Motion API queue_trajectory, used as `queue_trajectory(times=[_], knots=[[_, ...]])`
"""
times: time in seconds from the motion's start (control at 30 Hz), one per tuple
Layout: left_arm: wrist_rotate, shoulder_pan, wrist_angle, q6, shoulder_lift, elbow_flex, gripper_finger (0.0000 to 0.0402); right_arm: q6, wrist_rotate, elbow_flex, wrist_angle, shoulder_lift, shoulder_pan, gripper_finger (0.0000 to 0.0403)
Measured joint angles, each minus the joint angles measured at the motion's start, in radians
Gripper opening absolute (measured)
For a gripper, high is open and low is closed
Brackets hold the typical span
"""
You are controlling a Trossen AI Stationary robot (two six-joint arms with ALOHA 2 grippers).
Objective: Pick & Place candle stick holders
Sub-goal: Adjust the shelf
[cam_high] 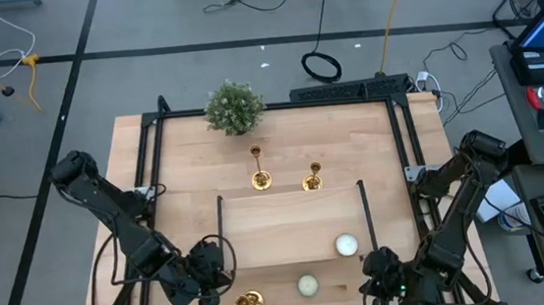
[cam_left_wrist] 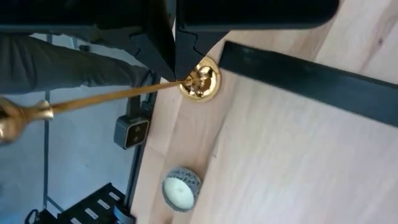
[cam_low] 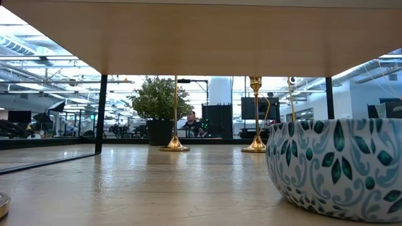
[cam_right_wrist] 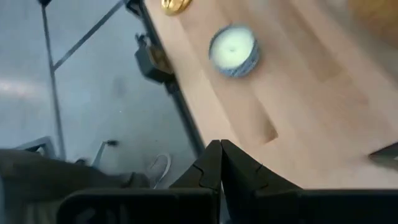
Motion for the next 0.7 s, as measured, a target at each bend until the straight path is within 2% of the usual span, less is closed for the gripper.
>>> queue_trajectory(times=[0.37,0.7], knots=[[-0.002,0.024,-0.062,0.007,0.000,0.000,0.0004,0.022,0.028,0.000,-0.165,0.000,-0.025,0.0000],[-0.025,0.041,-0.080,0.009,0.000,0.000,0.0005,0.015,0.051,0.000,-0.204,0.000,-0.045,0.0000]])
